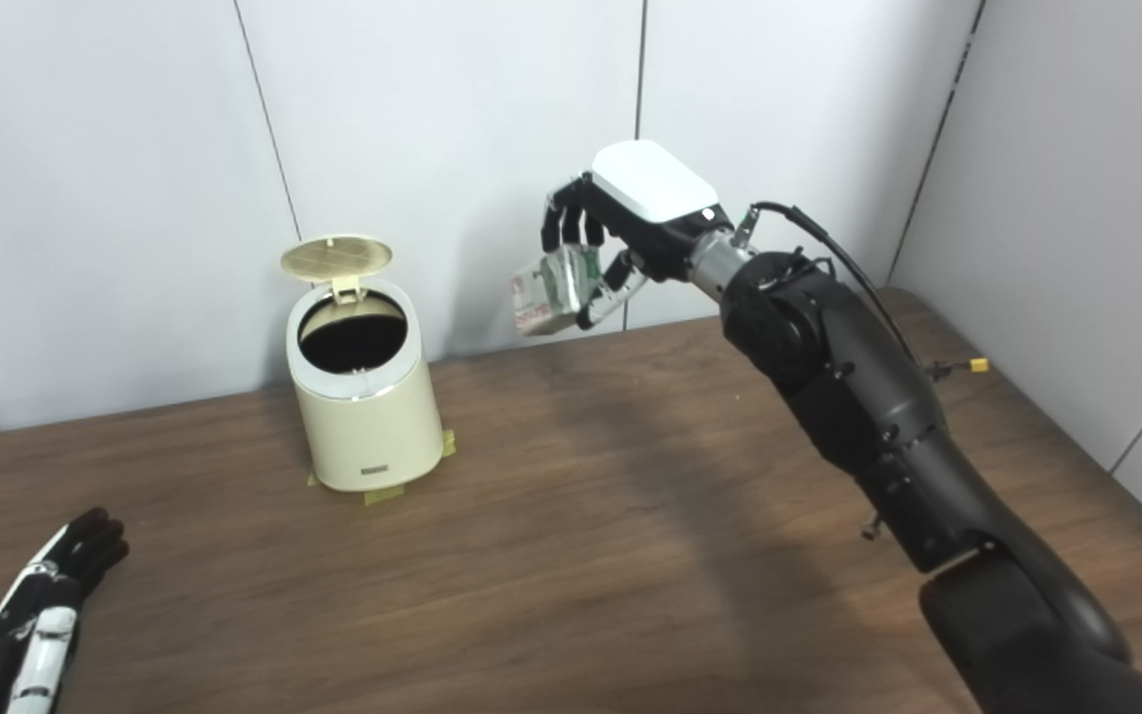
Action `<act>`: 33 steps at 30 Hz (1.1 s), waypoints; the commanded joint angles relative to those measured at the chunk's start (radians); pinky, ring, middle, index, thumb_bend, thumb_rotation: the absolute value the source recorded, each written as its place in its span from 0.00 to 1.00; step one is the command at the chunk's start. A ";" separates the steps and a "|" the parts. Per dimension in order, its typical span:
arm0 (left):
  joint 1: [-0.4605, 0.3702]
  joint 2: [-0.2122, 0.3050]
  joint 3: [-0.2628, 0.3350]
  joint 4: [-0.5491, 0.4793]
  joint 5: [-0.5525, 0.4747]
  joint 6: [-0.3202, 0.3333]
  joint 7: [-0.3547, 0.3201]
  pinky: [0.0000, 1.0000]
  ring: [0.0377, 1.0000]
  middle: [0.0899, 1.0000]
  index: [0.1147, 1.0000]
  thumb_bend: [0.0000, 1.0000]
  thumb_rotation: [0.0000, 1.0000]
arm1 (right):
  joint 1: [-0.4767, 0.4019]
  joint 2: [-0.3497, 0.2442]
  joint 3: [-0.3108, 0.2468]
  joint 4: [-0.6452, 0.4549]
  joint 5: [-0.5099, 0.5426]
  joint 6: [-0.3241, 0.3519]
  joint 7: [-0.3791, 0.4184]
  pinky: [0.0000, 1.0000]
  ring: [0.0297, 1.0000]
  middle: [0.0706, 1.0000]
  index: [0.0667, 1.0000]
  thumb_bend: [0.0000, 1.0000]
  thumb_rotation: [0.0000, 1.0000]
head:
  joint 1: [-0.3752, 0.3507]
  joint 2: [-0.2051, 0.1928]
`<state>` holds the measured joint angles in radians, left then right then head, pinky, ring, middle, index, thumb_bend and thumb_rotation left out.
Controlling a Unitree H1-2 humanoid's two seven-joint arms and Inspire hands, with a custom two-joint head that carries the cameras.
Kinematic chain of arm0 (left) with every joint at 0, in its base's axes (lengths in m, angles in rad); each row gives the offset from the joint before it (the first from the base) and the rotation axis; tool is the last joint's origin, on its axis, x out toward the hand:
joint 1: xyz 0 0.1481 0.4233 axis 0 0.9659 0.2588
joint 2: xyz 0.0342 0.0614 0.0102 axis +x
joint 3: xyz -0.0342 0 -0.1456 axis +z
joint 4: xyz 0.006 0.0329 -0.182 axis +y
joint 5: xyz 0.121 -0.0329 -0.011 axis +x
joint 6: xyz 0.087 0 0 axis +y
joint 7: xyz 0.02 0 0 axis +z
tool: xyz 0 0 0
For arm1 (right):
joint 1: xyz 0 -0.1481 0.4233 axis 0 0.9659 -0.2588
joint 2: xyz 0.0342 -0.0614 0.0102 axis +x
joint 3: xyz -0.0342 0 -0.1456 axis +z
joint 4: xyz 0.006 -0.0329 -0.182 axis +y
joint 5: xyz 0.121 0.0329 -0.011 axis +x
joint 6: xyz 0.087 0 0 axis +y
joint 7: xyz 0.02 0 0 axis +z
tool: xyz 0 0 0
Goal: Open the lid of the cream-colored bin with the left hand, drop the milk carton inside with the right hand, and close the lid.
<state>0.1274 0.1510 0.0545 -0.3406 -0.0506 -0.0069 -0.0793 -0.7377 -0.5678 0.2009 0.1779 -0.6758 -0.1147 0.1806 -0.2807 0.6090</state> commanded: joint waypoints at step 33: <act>-0.033 -0.039 -0.040 0.031 0.061 -0.041 0.030 0.94 0.89 0.88 0.89 0.32 0.79 | -0.171 0.176 -0.006 -0.185 0.044 -0.144 0.029 0.31 0.41 0.43 0.45 0.52 0.00 | 0.063 -0.018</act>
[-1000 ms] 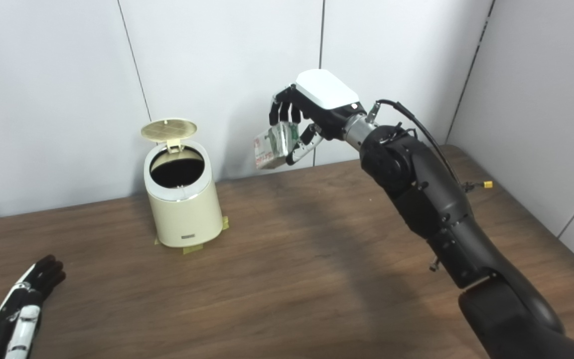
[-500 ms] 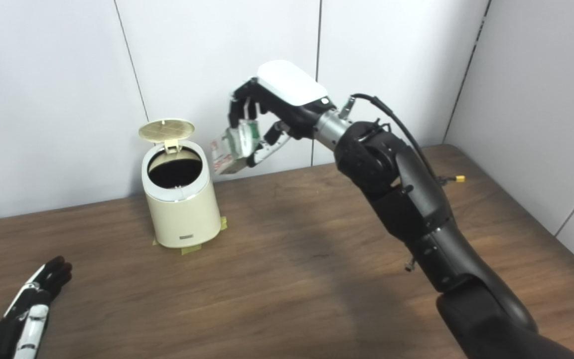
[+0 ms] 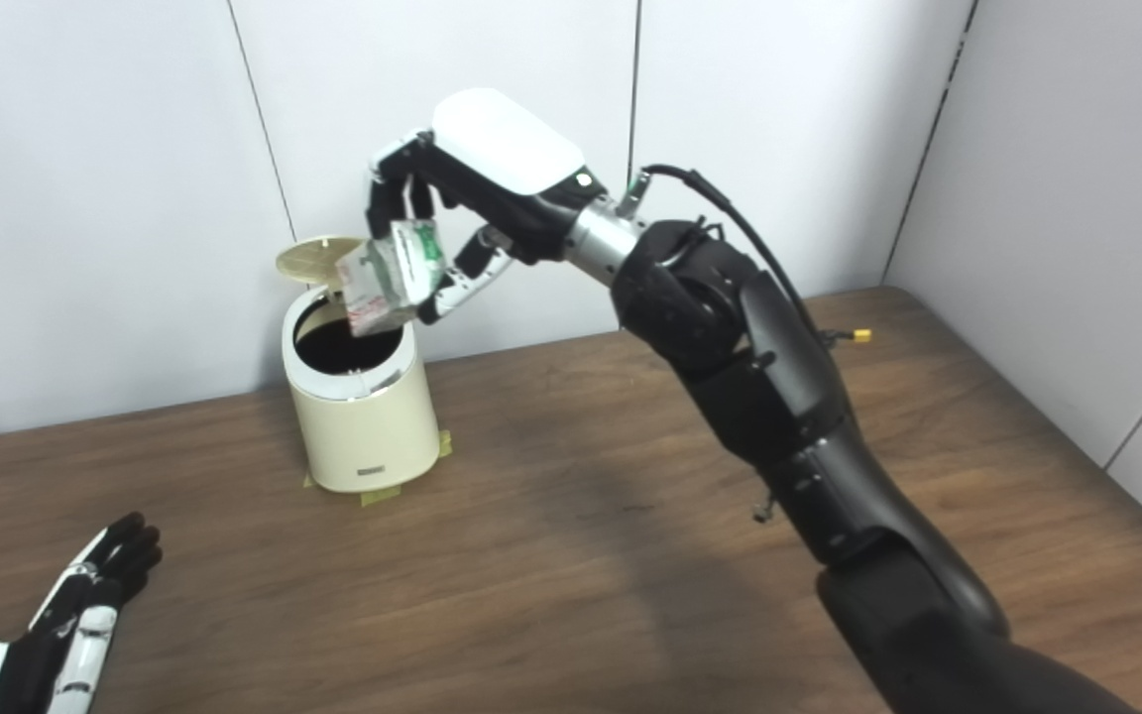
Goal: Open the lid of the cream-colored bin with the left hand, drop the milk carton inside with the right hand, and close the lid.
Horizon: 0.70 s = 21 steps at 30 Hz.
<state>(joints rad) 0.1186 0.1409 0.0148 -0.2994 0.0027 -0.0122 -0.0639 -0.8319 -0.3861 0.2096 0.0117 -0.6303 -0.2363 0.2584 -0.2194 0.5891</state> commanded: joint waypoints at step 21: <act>-0.017 -0.034 -0.035 0.019 0.013 -0.091 0.034 0.95 0.91 0.88 0.88 0.33 0.80 | -0.086 0.070 0.039 0.154 -0.110 -0.117 -0.171 0.37 0.45 0.42 0.45 0.52 0.00 | 0.057 0.006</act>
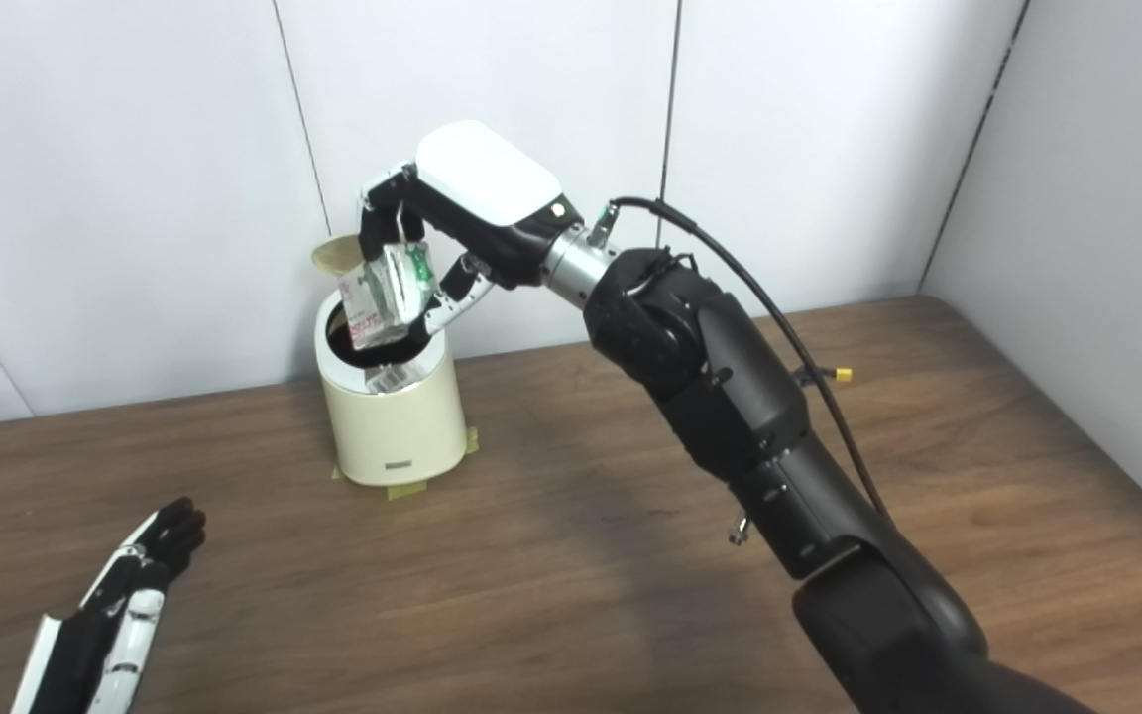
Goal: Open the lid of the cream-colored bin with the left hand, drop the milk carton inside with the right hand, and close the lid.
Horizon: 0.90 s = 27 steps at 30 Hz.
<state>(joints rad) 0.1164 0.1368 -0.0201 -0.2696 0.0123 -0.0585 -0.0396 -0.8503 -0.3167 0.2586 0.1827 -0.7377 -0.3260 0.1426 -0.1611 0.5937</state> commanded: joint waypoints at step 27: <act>-0.012 -0.025 -0.008 -0.004 0.007 -0.050 0.014 0.89 0.91 0.88 0.88 0.36 0.78 | -0.022 -0.037 0.070 -0.009 -0.344 -0.066 -0.335 0.39 0.47 0.43 0.43 0.52 0.00 | 0.007 -0.007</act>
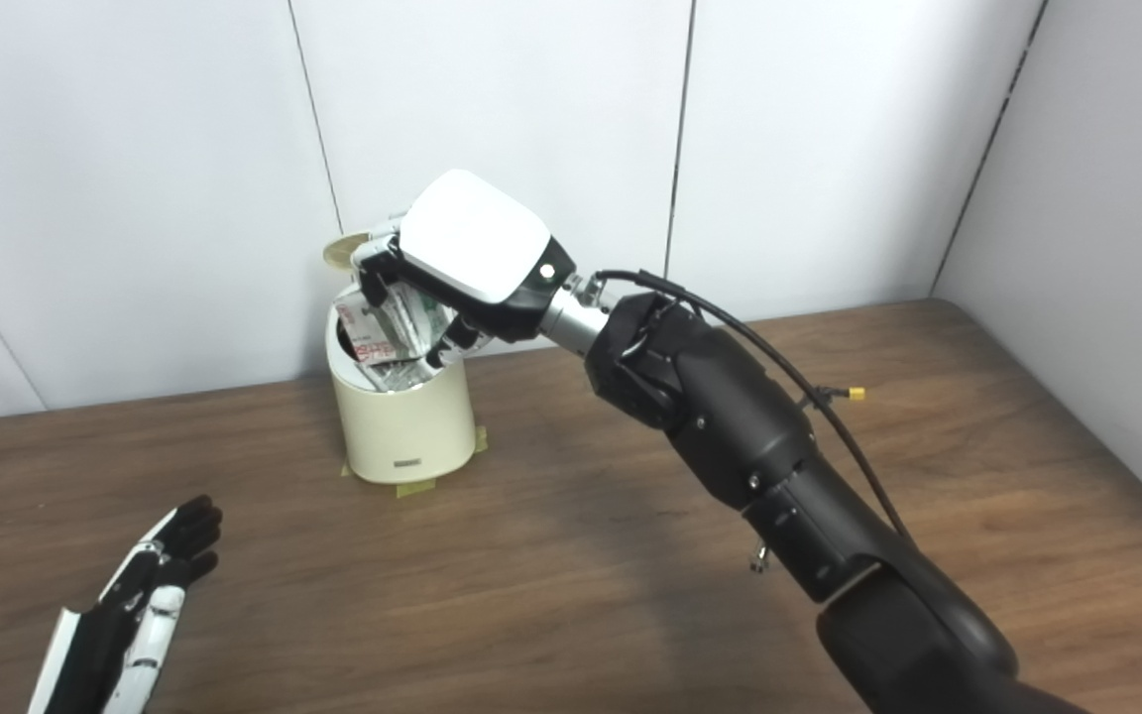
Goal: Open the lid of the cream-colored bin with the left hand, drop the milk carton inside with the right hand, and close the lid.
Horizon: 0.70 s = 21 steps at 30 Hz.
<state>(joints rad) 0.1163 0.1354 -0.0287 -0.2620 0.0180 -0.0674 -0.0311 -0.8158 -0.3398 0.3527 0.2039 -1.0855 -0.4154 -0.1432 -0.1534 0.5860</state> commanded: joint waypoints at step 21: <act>-0.008 -0.021 0.003 -0.008 -0.003 -0.046 0.004 0.90 0.90 0.89 0.88 0.37 0.79 | -0.048 -0.024 -0.029 -0.042 -0.036 0.090 -0.012 0.37 0.45 0.43 0.45 0.52 0.00 | -0.006 0.000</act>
<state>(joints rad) 0.1166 0.1357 -0.0284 -0.2487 0.0149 -0.0778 -0.0326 -0.8104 -0.3521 0.3514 0.1908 -1.1243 -0.3636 -0.1233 -0.1580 0.5860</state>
